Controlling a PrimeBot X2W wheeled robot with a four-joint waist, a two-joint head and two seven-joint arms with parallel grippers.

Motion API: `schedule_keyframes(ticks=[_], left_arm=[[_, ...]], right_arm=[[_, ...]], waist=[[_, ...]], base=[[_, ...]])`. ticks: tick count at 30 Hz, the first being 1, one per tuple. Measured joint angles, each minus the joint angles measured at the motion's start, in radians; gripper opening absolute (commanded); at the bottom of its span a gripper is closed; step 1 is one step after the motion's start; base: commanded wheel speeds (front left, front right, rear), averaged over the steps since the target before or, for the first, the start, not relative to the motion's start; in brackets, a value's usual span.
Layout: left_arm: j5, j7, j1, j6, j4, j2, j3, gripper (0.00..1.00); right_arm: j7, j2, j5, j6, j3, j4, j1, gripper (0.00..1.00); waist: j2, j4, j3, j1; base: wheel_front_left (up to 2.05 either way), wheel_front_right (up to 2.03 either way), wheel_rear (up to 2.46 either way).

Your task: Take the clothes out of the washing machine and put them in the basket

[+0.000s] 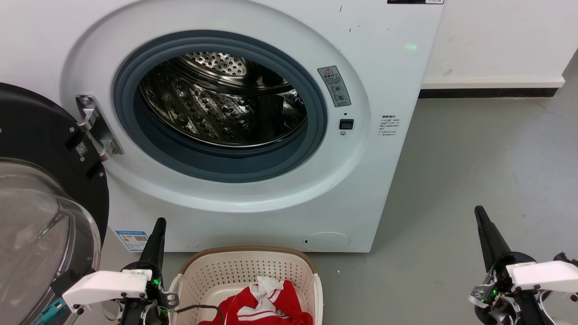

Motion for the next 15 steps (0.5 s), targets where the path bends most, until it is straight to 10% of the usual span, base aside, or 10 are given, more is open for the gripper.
schedule_keyframes(ticks=[15], left_arm=[[-0.105,0.021,-0.011,-0.009,0.008,-0.004,0.014,0.0]], right_arm=[[0.012,0.001,0.109,0.0,-0.012,0.021,-0.013,0.0]], waist=[[0.0,0.001,0.005,0.0]], base=[[0.0,0.0,0.0]])
